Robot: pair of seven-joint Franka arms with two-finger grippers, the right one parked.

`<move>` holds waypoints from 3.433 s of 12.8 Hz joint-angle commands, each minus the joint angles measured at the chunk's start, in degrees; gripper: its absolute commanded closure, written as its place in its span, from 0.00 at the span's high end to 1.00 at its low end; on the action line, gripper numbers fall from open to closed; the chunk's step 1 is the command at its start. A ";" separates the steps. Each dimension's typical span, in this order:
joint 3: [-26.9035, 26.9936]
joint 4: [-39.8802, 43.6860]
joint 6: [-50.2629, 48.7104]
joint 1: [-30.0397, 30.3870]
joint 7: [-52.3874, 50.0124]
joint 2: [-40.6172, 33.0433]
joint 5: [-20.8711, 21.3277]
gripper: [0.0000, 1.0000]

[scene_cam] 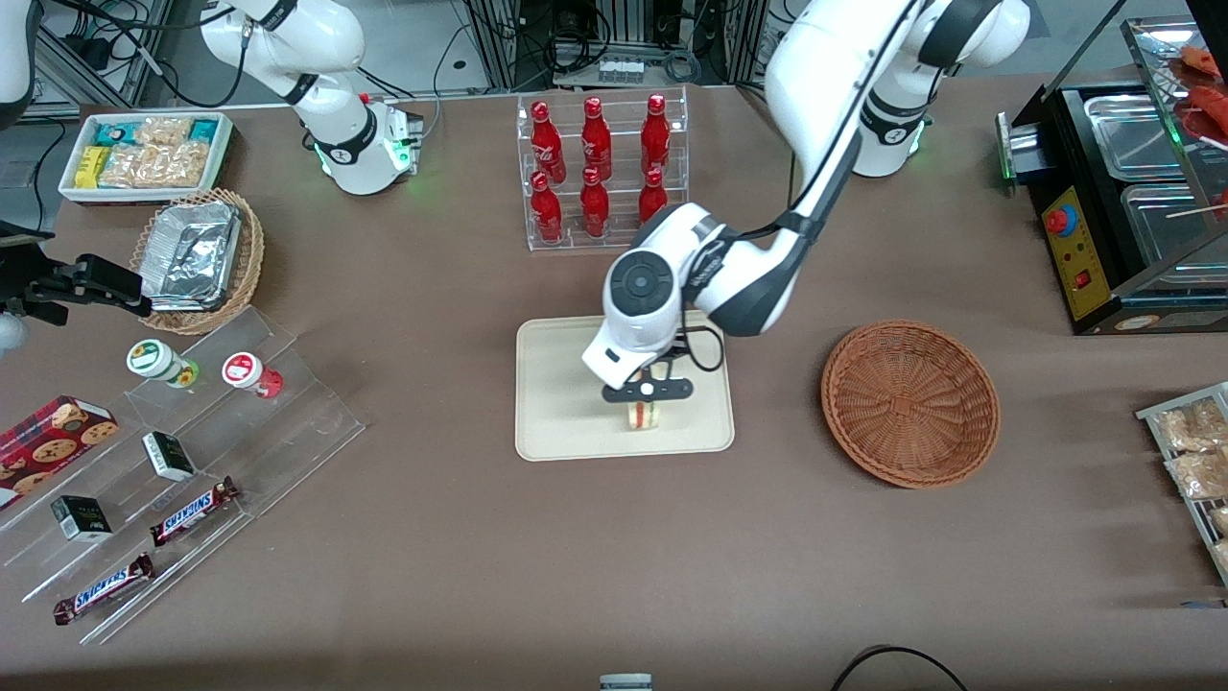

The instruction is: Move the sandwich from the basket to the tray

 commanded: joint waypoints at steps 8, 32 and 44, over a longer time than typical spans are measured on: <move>1.00 6.87 -2.54 -2.70 -6.43 6.49 -0.24 0.00; 1.26 7.05 -9.21 -0.68 -5.84 -6.25 -0.24 1.00; 1.26 -8.67 -17.48 17.50 20.15 -26.28 -0.42 1.00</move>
